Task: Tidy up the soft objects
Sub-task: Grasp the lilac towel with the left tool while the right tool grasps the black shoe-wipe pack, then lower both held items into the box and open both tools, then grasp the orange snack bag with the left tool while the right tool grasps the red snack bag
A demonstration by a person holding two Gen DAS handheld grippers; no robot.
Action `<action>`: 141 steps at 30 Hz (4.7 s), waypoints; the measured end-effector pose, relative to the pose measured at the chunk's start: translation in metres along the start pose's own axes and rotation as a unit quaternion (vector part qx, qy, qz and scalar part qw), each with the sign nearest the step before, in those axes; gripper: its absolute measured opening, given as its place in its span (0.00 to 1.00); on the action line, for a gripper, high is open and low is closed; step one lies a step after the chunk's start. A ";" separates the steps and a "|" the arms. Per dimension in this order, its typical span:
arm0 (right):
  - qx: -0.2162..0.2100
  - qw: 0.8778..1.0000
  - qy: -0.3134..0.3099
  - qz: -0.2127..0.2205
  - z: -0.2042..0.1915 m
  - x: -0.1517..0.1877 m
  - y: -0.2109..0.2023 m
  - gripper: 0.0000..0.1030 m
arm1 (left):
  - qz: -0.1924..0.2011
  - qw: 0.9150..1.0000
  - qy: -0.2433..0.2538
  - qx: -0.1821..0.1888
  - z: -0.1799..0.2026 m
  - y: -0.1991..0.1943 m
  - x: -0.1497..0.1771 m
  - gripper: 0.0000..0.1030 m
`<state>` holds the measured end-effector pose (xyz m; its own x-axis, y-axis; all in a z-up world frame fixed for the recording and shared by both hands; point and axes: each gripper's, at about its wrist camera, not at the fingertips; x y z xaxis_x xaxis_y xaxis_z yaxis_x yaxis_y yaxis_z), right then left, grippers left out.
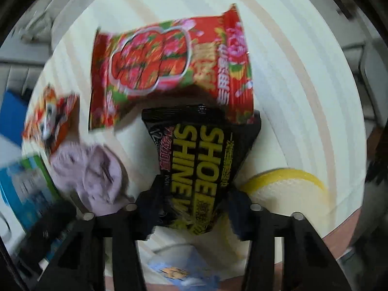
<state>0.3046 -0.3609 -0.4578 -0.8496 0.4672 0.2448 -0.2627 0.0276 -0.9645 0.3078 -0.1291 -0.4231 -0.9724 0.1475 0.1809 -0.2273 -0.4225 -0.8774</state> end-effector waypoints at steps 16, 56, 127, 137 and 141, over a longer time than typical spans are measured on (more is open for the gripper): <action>0.045 0.996 -0.068 0.026 -0.014 0.018 0.002 0.44 | 0.004 0.999 0.038 -0.035 0.013 0.031 0.001 0.34; -0.012 0.955 -0.257 0.146 -0.338 0.176 -0.146 0.41 | 0.129 0.982 -0.032 -0.137 -0.282 -0.217 0.051 0.34; 0.160 0.886 -0.421 0.107 -0.098 -0.043 -0.074 1.00 | 0.079 0.981 -0.150 0.091 -0.039 -0.040 -0.064 0.96; 0.130 0.890 -0.432 0.064 -0.101 -0.072 -0.029 1.00 | 0.050 0.993 -0.106 0.014 -0.018 -0.013 -0.087 0.68; 0.114 0.894 -0.429 0.060 -0.097 -0.074 -0.022 0.94 | 0.043 0.995 -0.091 -0.009 -0.013 -0.005 -0.085 0.57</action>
<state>0.4176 -0.3101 -0.4644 -0.8904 -0.3982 0.2207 -0.1484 -0.2045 -0.9675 0.3920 -0.1274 -0.4397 -0.9820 -0.0532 0.1811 -0.1438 -0.4107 -0.9003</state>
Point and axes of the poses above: each gripper's, at about its wrist camera, not at the fingertips, and y roughly the way its jaws point, z to its right, x to its underside, and after that the axes turned 12 degrees about x, right-handed
